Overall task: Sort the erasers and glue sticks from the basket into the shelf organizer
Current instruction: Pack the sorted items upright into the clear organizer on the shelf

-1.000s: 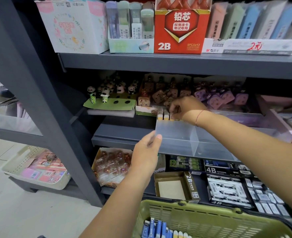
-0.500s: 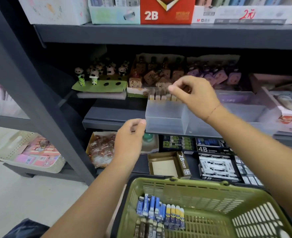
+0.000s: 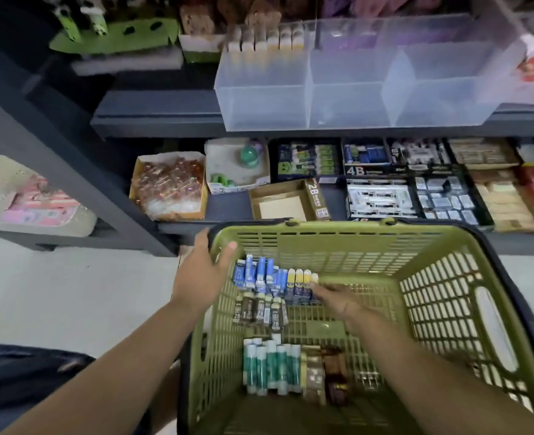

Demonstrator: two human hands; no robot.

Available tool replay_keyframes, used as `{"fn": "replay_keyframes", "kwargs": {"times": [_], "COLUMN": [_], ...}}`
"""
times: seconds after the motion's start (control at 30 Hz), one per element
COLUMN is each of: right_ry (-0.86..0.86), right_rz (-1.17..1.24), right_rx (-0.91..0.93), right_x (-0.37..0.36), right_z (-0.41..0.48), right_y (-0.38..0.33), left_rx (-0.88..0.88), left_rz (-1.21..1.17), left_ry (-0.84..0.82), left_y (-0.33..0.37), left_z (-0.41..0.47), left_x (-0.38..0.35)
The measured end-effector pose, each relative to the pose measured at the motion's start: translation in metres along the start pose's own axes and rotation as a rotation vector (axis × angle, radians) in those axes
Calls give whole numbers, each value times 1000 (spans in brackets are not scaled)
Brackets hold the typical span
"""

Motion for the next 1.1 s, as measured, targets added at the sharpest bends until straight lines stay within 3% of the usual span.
{"fn": "replay_keyframes", "kwargs": {"times": [0.4,1.1], "right_ry": [230,20], "right_rz": [118,205], "right_rx": [-183,-121], "right_x": [-41,-37], "right_z": [20,26], "right_y": [-15,-24], "left_rx": [-19,-12], "left_rz": [-26,-47], "left_ry": [52,63], "left_y": [3,-3], "left_z": [1,4], "left_x": [-2,-4]}}
Point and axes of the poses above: each hand's wrist, its own z-axis towards the middle knuckle, its own x-axis out of the back of the hand, y = z × x, the point moved 4 cm from there along z, towards the middle knuckle, and after that the axes turned 5 degrees about x, right-handed, at the moved point
